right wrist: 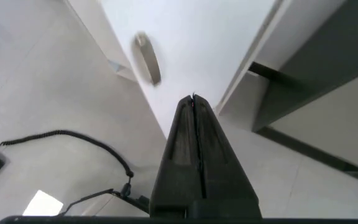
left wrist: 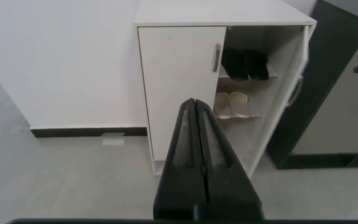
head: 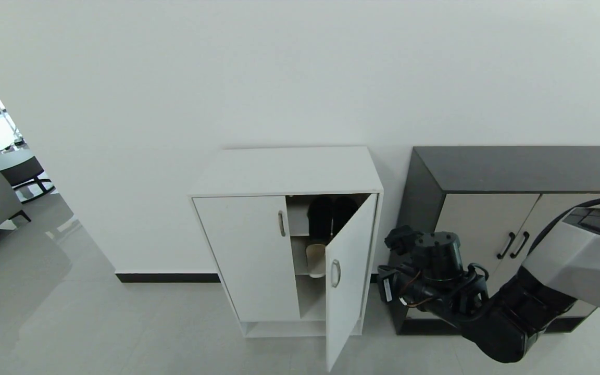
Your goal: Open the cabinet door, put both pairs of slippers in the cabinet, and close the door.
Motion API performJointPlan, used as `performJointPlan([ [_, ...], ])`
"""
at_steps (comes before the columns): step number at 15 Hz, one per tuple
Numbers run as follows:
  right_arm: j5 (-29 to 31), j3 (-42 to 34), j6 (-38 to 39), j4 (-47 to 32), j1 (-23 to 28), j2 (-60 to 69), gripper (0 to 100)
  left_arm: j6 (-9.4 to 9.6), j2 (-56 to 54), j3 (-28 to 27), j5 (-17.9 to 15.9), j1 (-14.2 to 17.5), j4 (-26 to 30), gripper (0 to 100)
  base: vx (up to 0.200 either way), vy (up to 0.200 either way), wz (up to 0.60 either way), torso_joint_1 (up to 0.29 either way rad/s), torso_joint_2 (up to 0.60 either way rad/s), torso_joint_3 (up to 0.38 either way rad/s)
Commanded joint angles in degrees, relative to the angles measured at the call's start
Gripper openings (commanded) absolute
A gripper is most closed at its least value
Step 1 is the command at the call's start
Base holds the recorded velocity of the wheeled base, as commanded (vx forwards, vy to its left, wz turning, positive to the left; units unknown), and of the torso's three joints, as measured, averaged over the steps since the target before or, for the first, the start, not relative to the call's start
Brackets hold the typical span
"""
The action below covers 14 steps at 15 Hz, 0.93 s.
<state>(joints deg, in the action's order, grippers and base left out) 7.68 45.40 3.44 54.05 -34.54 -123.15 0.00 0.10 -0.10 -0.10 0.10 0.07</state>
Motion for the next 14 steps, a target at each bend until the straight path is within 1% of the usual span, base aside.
performJointPlan([
  [1, 0.0, 0.0, 0.1, 1.1, -0.1, 0.3, 0, 0.00, 0.0, 0.0, 0.0, 0.1, 0.0, 0, 0.000, 0.000, 0.00, 0.000, 0.00, 0.000],
  [3, 0.0, -0.1, 1.3, 5.0, -0.6, -0.6, 0, 0.00, 0.0, 0.0, 0.0, 0.1, 0.0, 0, 0.000, 0.000, 0.00, 0.000, 0.00, 0.000],
  [5, 0.0, -0.1, 2.9, 7.4, -1.9, -1.4, 0, 0.00, 0.0, 0.0, 0.0, 0.1, 0.0, 0, 0.000, 0.000, 0.00, 0.000, 0.00, 0.000],
  [7, 0.1, -0.1, 2.9, 9.9, -2.1, -2.3, 0, 0.00, 0.0, 0.0, 0.0, 0.1, 0.0, 0, 0.000, 0.000, 0.00, 0.000, 0.00, 0.000],
  [14, 0.1, -0.7, 2.6, 10.3, -2.1, -2.3, 0, -0.09, 0.0, 0.0, 0.0, 0.0, 0.0, 0, 0.000, 0.000, 0.00, 0.000, 0.00, 0.000],
])
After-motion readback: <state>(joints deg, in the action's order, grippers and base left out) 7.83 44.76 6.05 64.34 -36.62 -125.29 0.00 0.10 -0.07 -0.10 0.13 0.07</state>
